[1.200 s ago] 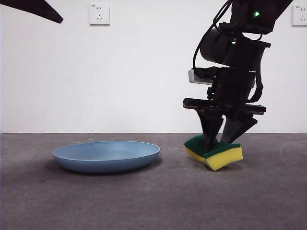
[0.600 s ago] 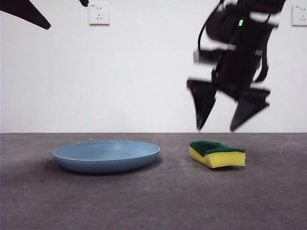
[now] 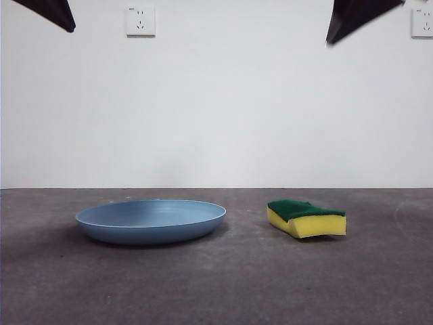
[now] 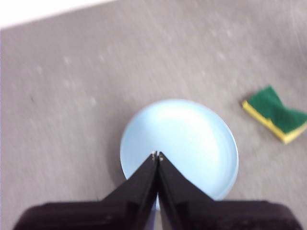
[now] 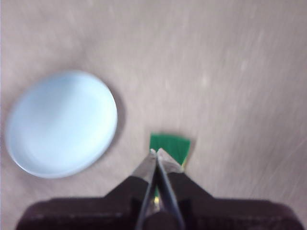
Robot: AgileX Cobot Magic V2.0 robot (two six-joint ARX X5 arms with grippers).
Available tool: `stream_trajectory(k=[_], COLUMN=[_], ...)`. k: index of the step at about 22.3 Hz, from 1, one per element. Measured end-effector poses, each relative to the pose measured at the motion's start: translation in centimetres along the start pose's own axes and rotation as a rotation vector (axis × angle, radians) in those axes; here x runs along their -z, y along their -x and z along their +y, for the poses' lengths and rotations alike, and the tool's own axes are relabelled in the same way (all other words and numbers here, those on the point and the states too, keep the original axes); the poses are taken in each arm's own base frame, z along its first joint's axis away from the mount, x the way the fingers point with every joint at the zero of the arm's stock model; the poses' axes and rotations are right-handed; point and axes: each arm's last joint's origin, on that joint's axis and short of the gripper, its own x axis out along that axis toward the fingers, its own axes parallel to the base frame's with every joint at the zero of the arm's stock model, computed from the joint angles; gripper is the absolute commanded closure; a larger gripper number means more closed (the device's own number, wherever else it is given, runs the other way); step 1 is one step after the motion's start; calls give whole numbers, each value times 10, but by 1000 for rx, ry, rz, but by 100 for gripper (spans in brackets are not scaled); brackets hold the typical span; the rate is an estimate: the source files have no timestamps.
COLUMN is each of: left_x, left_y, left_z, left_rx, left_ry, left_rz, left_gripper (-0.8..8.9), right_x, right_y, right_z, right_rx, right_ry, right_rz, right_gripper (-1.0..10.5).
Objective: Pick up the plate,pick up the cloth,clean the plate with the cloth
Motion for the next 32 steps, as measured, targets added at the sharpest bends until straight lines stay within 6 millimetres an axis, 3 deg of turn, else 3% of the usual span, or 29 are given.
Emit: stream_trajectory(k=[4, 11, 13, 32], left_x=[12, 85, 93, 92], left_y=[6, 3, 2, 3], left_z=[0, 2, 2, 2], left_rx=[6, 9, 11, 11], left_ry=[-6, 3, 5, 11], left_rz=[-83, -170, -167, -170], left_gripper=[822, 822, 817, 817], right_x=[25, 100, 102, 102], right_y=[33, 60, 65, 64], right_z=[0, -2, -2, -2], right_rx=[1, 24, 23, 23], right_ry=[15, -7, -9, -9], right_rz=[-106, -219, -242, -239], right_gripper=[957, 952, 946, 946])
